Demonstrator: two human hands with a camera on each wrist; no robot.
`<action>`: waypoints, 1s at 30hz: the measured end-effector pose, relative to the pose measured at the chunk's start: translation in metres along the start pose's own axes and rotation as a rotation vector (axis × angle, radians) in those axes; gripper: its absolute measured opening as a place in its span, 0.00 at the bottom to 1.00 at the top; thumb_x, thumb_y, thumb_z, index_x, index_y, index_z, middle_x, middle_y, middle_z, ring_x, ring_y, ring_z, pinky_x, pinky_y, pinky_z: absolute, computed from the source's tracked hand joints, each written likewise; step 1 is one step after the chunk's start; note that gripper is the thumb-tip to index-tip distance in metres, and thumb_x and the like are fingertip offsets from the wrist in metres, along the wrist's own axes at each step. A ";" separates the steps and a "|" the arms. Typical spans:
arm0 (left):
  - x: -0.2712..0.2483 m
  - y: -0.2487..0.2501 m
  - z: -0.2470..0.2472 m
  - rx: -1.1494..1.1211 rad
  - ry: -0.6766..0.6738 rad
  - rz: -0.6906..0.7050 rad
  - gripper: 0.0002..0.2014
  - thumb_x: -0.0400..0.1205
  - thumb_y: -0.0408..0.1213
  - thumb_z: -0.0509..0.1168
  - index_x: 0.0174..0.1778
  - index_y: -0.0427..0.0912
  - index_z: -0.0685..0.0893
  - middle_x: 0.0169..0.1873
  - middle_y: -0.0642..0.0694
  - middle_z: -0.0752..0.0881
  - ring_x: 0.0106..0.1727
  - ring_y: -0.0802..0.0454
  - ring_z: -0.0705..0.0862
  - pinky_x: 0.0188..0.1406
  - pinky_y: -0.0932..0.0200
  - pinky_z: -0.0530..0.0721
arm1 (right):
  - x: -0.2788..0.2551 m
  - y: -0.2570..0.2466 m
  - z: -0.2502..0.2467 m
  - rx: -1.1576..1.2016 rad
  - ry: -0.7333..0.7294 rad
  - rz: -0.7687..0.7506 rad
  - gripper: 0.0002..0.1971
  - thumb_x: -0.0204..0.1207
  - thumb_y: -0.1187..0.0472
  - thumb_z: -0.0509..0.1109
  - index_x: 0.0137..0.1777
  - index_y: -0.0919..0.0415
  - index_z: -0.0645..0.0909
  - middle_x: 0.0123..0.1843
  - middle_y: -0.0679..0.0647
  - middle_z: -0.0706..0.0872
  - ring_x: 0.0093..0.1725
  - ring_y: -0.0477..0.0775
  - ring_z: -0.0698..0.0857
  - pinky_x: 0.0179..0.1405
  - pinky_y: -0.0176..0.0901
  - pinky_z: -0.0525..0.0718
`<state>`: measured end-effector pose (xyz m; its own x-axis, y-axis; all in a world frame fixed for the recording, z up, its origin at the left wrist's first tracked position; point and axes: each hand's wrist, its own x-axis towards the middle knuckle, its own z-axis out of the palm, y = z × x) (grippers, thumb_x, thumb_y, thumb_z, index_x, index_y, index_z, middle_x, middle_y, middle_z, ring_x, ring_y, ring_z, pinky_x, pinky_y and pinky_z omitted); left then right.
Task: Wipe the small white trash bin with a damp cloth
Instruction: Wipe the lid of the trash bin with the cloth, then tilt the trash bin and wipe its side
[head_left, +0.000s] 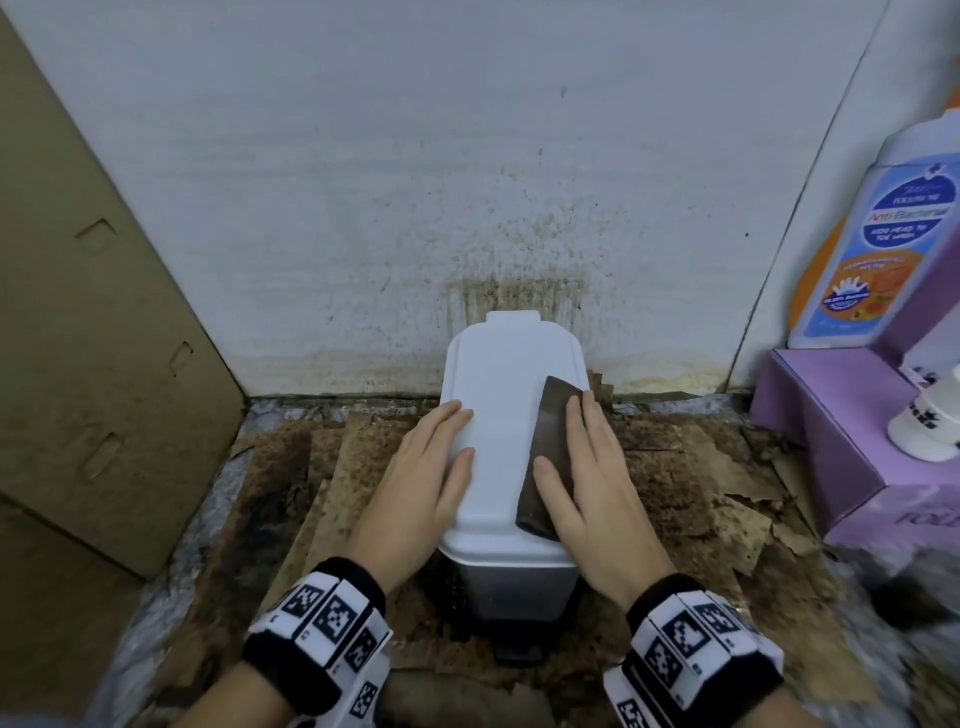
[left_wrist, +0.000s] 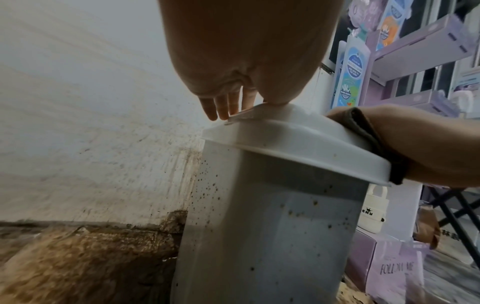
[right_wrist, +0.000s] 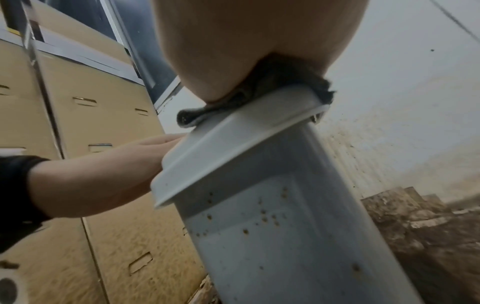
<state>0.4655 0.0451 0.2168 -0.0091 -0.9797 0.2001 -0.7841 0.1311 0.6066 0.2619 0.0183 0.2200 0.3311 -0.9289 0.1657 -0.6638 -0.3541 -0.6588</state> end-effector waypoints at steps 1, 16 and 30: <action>0.000 0.000 0.000 -0.009 0.004 0.002 0.23 0.92 0.47 0.53 0.85 0.50 0.67 0.84 0.62 0.62 0.84 0.67 0.59 0.80 0.74 0.53 | 0.000 0.003 -0.001 0.035 -0.011 0.007 0.35 0.90 0.46 0.53 0.90 0.52 0.39 0.90 0.41 0.35 0.87 0.35 0.36 0.80 0.29 0.38; 0.002 -0.001 -0.003 -0.028 -0.002 -0.011 0.23 0.92 0.45 0.55 0.85 0.48 0.68 0.84 0.62 0.63 0.84 0.65 0.61 0.82 0.67 0.58 | 0.000 0.023 0.003 0.765 0.025 0.351 0.41 0.78 0.29 0.62 0.88 0.38 0.52 0.82 0.35 0.66 0.79 0.43 0.69 0.78 0.47 0.68; 0.001 0.012 -0.005 -0.012 0.097 0.038 0.23 0.90 0.53 0.57 0.81 0.52 0.72 0.80 0.61 0.70 0.83 0.65 0.64 0.84 0.62 0.61 | 0.005 -0.014 0.038 0.910 0.091 0.207 0.23 0.90 0.51 0.58 0.84 0.39 0.66 0.78 0.35 0.77 0.75 0.36 0.77 0.78 0.47 0.75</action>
<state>0.4591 0.0464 0.2281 0.0215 -0.9548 0.2964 -0.7770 0.1706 0.6059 0.2979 0.0231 0.2025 0.1864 -0.9824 0.0125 0.0895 0.0043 -0.9960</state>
